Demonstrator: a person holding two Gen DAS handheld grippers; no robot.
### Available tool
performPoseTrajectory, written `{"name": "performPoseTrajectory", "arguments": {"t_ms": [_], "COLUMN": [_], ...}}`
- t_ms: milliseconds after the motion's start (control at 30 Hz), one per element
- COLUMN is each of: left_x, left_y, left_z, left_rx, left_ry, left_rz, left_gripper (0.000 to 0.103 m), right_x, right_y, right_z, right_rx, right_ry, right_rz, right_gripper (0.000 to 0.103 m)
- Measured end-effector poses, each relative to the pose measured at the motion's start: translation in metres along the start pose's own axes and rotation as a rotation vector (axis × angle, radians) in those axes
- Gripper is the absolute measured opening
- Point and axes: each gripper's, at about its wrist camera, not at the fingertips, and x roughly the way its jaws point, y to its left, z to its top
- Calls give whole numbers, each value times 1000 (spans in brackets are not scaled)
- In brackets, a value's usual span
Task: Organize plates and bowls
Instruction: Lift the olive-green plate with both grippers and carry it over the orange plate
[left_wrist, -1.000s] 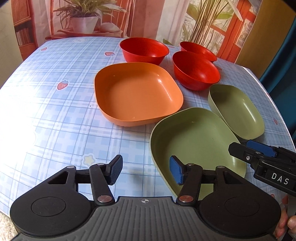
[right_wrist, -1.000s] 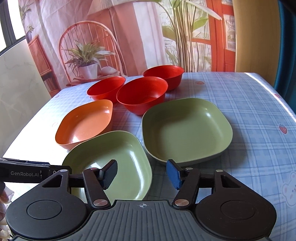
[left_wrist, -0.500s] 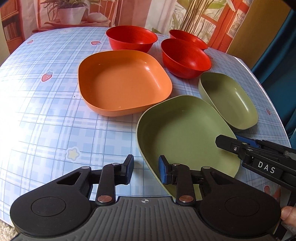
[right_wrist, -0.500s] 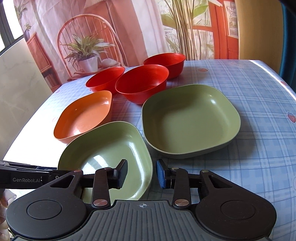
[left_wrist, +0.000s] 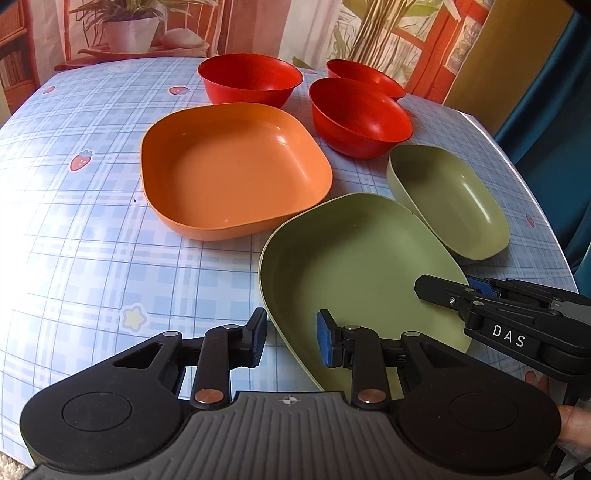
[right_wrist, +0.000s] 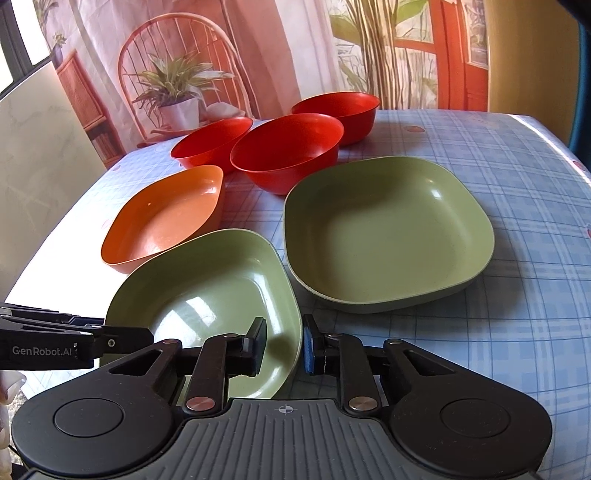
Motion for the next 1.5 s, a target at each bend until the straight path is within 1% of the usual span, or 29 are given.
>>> {"name": "performPoseTrajectory", "arguments": {"t_ms": [200, 633, 1067, 1300, 1500], "left_x": [-3, -22, -35, -46, -55], "left_y": [3, 2, 9, 15, 24], "left_z": [-1, -5, -6, 1, 10], "left_rx": [-7, 0, -21, -28, -39], "left_ry": [-1, -56, -96, -131, -166], "left_rz": [8, 20, 16, 13, 19], "left_gripper": [31, 31, 31, 31, 31], "right_x": [-5, -23, -32, -32, -26], "right_y": [2, 12, 23, 29, 34], "right_z": [0, 2, 6, 16, 31], "right_rx": [-1, -15, -37, -14, 20], "right_ry": [7, -17, -29, -22, -4], "right_rz": [17, 30, 38, 52, 88], "right_gripper": [18, 18, 18, 19, 19]}}
